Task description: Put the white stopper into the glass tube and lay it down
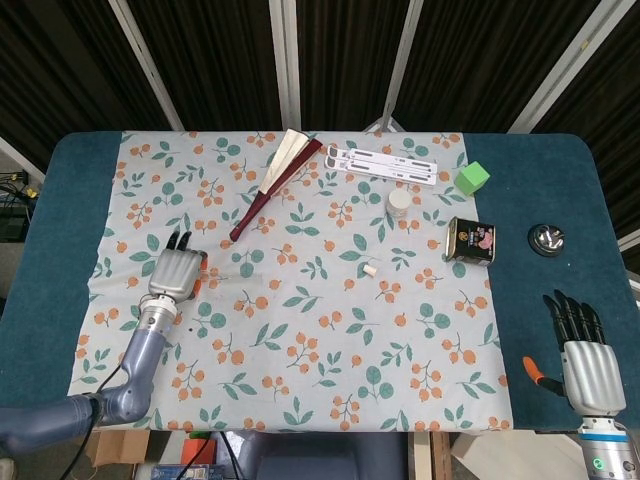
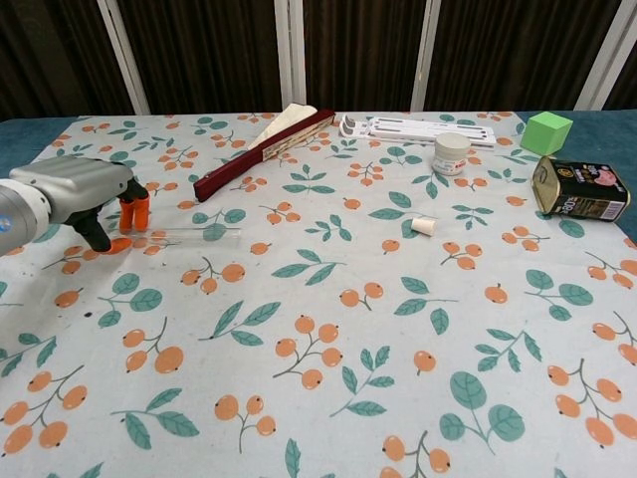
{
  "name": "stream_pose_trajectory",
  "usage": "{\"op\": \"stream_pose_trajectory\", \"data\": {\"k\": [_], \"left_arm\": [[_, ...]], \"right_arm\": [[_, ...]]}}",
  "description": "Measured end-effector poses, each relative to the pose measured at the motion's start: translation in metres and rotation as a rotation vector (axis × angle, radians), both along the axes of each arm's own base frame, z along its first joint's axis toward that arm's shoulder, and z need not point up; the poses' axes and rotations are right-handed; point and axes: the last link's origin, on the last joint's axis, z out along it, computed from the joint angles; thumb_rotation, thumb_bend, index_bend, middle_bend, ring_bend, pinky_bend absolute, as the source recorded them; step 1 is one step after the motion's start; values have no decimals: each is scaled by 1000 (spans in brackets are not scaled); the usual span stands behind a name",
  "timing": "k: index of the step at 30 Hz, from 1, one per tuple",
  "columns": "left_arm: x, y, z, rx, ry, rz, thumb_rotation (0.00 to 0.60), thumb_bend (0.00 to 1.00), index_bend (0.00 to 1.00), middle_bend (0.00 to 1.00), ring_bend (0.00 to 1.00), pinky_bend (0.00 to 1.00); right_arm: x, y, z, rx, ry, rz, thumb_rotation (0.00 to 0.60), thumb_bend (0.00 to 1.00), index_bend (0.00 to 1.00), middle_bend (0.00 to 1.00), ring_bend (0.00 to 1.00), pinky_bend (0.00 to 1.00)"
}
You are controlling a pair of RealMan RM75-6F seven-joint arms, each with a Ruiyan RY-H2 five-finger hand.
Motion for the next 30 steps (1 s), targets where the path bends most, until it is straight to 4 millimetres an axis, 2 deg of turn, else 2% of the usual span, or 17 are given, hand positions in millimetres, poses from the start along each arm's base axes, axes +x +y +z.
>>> {"op": "stream_pose_trajectory", "data": {"k": [6, 21, 30], "left_arm": [[2, -1, 1, 11, -15, -23, 600, 602, 587, 619, 131, 0], [11, -3, 12, 49, -80, -85, 600, 605, 595, 632, 143, 0], [25, -4, 30, 88, -178, -130, 600, 604, 598, 633, 143, 0]], "right_arm": [[0, 0, 0, -2, 0, 0, 600, 296, 0, 0, 0, 0], [0, 1, 1, 0, -6, 1, 600, 296, 0, 0, 0, 0], [6, -5, 2, -5, -19, 13, 600, 294, 8, 7, 0, 0]]}}
